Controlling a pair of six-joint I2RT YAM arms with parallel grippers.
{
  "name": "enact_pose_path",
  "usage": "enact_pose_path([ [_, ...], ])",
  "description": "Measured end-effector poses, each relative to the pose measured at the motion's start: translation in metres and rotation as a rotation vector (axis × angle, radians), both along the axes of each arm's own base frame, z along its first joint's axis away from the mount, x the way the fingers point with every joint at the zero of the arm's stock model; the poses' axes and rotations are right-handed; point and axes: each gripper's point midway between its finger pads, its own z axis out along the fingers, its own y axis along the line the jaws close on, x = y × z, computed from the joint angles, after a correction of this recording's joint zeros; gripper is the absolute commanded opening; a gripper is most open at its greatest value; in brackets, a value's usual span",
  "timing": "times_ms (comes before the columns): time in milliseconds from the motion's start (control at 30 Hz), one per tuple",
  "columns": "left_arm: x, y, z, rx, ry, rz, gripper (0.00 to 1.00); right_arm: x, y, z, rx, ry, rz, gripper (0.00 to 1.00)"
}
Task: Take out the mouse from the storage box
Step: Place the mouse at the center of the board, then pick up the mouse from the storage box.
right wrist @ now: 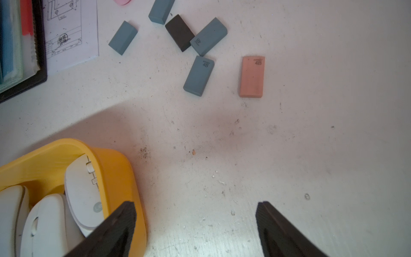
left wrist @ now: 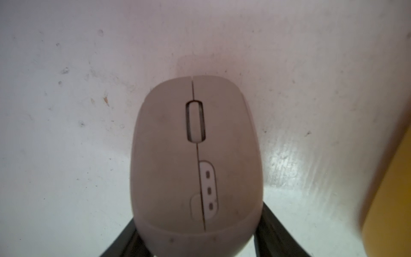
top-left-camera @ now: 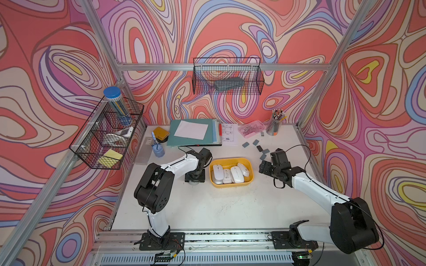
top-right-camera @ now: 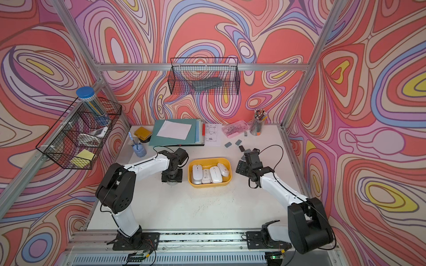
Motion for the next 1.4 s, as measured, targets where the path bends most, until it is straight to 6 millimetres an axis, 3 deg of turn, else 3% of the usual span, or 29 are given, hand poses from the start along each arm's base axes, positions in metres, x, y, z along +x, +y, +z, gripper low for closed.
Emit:
enact_pose_path([
  [133,-0.004,0.001,-0.009,-0.006,0.001,0.019,0.45,0.0,0.001,0.0,0.007,0.002,0.005,0.86],
  [367,-0.008,0.003,-0.011,-0.014,-0.011,0.047,0.9,-0.005,0.008,0.002,0.04,0.012,0.031,0.89],
  [433,-0.01,0.006,-0.01,-0.013,-0.014,0.058,0.97,-0.007,0.014,0.008,0.052,0.003,0.049,0.9],
  [600,-0.024,0.015,-0.002,0.006,0.002,0.075,0.98,-0.01,0.042,0.031,0.063,-0.025,0.134,0.88],
  [700,-0.025,0.017,0.02,-0.014,-0.05,0.089,0.97,-0.011,0.064,0.043,0.065,-0.042,0.192,0.85],
  [800,-0.021,0.018,0.06,-0.074,-0.173,0.099,0.97,-0.014,0.103,0.051,0.051,-0.038,0.29,0.85],
  [900,-0.02,0.022,0.111,-0.138,-0.325,0.104,0.98,-0.013,0.155,0.056,0.034,-0.029,0.404,0.85],
  [1000,-0.02,0.03,0.154,-0.17,-0.456,0.107,0.99,-0.011,0.204,0.048,0.014,-0.004,0.495,0.85],
  [1100,-0.022,0.043,0.176,-0.166,-0.531,0.117,0.99,-0.009,0.234,0.027,-0.009,0.041,0.546,0.86],
  [1267,-0.026,0.051,0.177,-0.15,-0.534,0.11,0.99,-0.005,0.246,-0.01,-0.041,0.127,0.57,0.89],
  [1400,-0.028,0.05,0.174,-0.153,-0.517,0.09,0.99,-0.003,0.255,-0.019,-0.037,0.157,0.598,0.91],
])
